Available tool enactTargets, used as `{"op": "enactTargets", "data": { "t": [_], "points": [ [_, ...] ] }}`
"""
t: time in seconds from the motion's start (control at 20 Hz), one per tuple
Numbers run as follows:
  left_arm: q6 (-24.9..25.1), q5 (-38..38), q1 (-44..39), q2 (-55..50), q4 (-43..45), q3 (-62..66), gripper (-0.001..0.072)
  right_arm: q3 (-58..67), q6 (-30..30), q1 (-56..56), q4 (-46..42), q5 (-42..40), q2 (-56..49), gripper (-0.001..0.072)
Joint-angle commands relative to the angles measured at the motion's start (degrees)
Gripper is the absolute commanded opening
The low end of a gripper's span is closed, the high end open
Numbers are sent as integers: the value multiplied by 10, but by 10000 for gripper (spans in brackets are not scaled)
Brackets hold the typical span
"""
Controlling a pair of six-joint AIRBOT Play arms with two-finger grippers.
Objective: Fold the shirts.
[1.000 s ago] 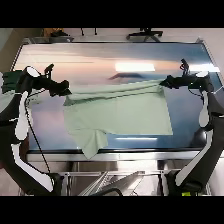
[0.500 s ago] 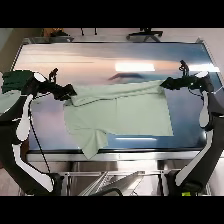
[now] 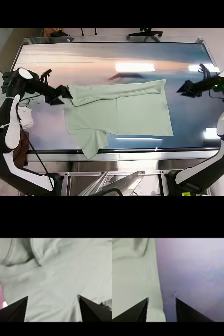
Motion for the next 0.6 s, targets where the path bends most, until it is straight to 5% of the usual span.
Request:
{"op": "enactTargets", "data": {
  "t": [0.0,0.25,0.55],
  "points": [
    [28,0,16,105,1,-204,700,-179,-7,-32,-12,-23,88,384],
    [32,104,19,254,-24,-464,699,-353,-26,-63,-8,-75,159,386],
    [47,229,-19,301,-93,-570,699,-379,-38,-62,20,-84,158,387]
  ]
}}
